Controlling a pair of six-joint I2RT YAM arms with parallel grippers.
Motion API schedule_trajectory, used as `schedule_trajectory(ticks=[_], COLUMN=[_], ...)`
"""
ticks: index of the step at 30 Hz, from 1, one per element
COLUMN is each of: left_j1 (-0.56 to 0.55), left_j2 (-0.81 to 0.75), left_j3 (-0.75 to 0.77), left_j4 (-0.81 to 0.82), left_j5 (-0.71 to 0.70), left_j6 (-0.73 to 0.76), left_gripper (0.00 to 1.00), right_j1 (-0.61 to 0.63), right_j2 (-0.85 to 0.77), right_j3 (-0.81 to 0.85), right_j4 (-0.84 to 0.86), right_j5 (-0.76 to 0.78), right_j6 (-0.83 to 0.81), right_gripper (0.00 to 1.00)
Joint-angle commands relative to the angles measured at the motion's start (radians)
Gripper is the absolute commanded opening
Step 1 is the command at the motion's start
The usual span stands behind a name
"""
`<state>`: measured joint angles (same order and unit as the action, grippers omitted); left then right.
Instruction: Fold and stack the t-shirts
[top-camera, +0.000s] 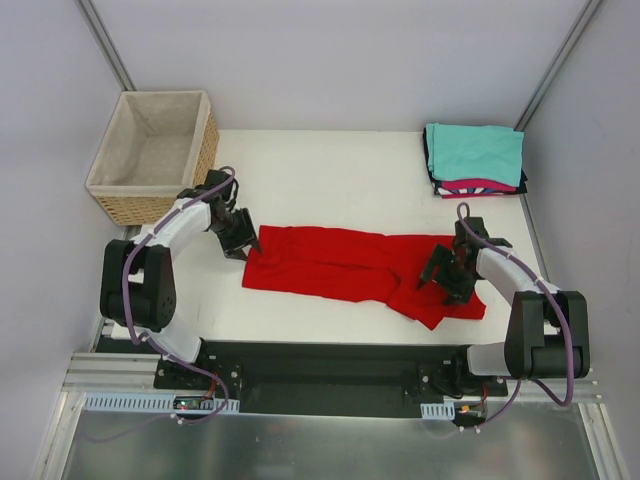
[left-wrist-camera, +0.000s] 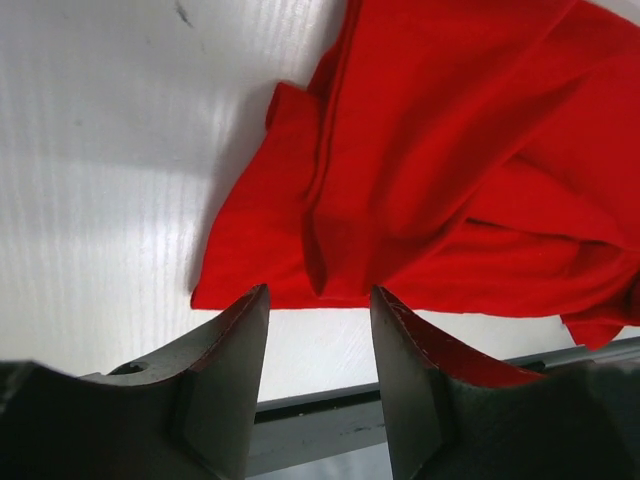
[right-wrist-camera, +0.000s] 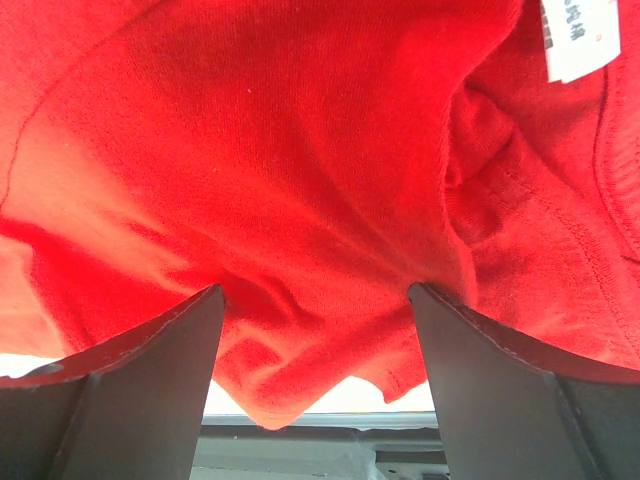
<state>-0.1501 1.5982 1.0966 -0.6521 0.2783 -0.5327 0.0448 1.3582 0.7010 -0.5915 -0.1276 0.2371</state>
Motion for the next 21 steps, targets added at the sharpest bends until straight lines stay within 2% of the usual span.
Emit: schedule_trajectory(ticks=[1,16,18,19,21], left_j1=[-0.019,-0.023,-0.023,-0.023,-0.023], left_j2=[0.046,0.069,0.074,0.077,0.086], left_j3=[-0.007,-0.03,-0.03,-0.029,-0.023], left_j4=[0.043,0.089,0.086,0.086,0.086], left_j5=[0.061,0.084,0.084,0.085,0.082], left_j6=[-0.024,-0.033,-0.036,-0.038,-0.039], left_gripper=[0.44,0.43,0.33,0.17,0.04], right_j1=[0.006,0.006,0.006,0.006,0.006], right_j2=[-0.002,0.071,0.071,0.071,0.07], right_j3=[-0.024,-0.046,-0.047,-0.047,-0.052], right_j4=[0.001,0.055,0.055,0.055,0.055], right_j5=[0.02,-0.006,-0.006,-0.006,-0.004], right_j6=[-0.016,0.001,0.001,0.001,0.001], right_gripper=[0.8,0.8,0.8,0.8,0.8])
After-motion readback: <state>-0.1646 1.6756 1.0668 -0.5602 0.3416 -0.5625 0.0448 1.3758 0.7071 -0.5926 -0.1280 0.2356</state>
